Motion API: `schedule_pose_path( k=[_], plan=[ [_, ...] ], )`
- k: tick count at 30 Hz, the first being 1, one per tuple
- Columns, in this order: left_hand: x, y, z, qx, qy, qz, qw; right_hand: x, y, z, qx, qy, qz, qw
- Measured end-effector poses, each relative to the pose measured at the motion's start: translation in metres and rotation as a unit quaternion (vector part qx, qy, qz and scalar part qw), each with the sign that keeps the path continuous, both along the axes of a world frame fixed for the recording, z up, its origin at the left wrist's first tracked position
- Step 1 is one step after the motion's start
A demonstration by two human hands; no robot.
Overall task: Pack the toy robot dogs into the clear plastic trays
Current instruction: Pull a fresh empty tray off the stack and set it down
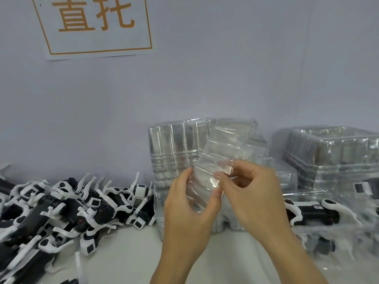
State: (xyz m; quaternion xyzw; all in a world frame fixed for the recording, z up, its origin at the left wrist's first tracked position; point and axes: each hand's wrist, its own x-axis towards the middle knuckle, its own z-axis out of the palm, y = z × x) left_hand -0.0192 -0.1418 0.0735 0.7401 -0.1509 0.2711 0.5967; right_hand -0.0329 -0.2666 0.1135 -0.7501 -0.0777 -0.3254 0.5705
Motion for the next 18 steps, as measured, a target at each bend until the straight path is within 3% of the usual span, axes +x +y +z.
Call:
schedule_pose_path(
  k=[6,14,18],
  plan=[
    [0.0,0.009,0.006,0.052,-0.024,0.014,0.998,-0.004,-0.001,0.004,0.023,-0.017,0.031,0.999],
    [0.0,0.024,0.012,0.015,-0.009,-0.011,1.0,-0.017,-0.027,0.02,0.022,0.011,0.083,0.996],
    [-0.001,0.03,0.019,0.007,-0.018,0.006,1.0,-0.029,-0.06,0.032,0.005,-0.021,0.115,0.993]
  ],
)
